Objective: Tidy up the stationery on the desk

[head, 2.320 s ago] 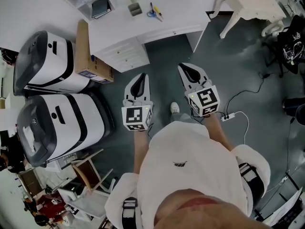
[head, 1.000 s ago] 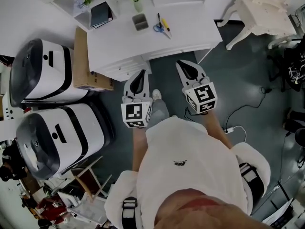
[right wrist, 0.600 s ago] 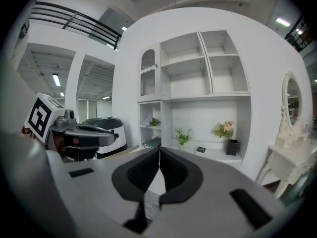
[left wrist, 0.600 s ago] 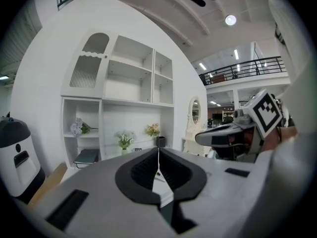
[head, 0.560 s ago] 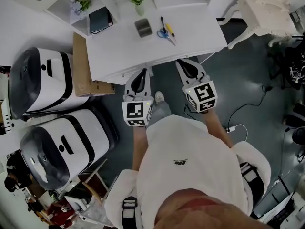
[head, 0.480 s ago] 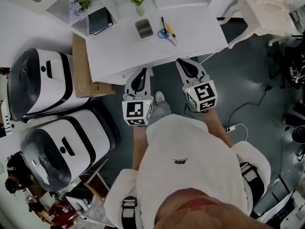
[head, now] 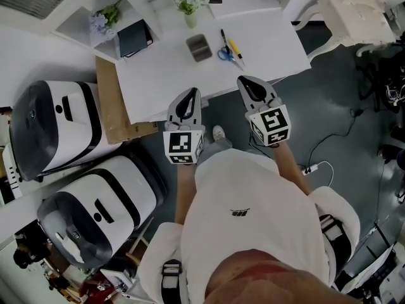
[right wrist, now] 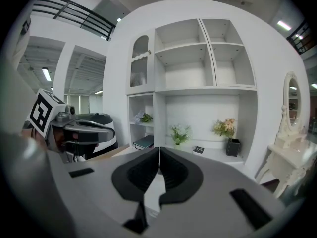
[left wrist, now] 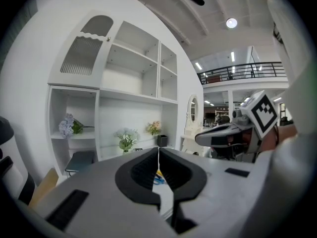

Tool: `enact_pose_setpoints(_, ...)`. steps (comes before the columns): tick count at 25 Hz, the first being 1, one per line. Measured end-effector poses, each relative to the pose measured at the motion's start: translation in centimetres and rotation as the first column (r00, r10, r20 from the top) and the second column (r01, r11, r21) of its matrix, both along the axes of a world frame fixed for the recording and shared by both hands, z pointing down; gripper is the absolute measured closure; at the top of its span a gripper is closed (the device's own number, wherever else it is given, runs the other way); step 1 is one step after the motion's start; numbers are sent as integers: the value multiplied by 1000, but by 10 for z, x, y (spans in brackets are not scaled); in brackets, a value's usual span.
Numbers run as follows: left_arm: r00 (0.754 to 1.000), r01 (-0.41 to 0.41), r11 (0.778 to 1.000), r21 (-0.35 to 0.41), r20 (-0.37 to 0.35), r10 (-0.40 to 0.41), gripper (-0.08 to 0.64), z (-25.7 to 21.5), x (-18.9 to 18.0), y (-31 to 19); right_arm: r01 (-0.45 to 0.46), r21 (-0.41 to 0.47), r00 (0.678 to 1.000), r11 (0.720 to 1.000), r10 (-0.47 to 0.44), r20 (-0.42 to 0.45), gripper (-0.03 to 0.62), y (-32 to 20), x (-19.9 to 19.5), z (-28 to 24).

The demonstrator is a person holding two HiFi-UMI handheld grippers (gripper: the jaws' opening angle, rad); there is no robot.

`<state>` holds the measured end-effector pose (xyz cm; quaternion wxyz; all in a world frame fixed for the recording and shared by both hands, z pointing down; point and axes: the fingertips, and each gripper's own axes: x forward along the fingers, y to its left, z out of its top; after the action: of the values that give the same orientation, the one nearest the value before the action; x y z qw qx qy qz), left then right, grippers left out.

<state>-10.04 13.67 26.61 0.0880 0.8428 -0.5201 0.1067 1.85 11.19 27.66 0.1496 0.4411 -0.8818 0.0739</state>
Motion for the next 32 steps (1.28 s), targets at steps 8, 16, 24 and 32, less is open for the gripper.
enact_pose_setpoints(8, 999, -42, 999, -10, -6, 42, 560, 13, -24, -43, -61, -14, 998, 998, 61, -5, 595, -42, -19, 11)
enact_pose_setpoints(16, 998, -65, 998, -15, -23, 65, 560, 29, -20, -75, -82, -31, 996, 996, 81, -47, 595, -67, -12, 28)
enact_pose_setpoints(24, 997, -76, 996, -34, -34, 75, 560, 52, 1, -104, -84, -60, 994, 995, 80, -73, 597, -102, 5, 55)
enact_pose_setpoints(32, 996, -88, 993, -80, -28, 86, 560, 80, 29, -141, -75, -138, 992, 988, 60, -111, 595, -141, 27, 96)
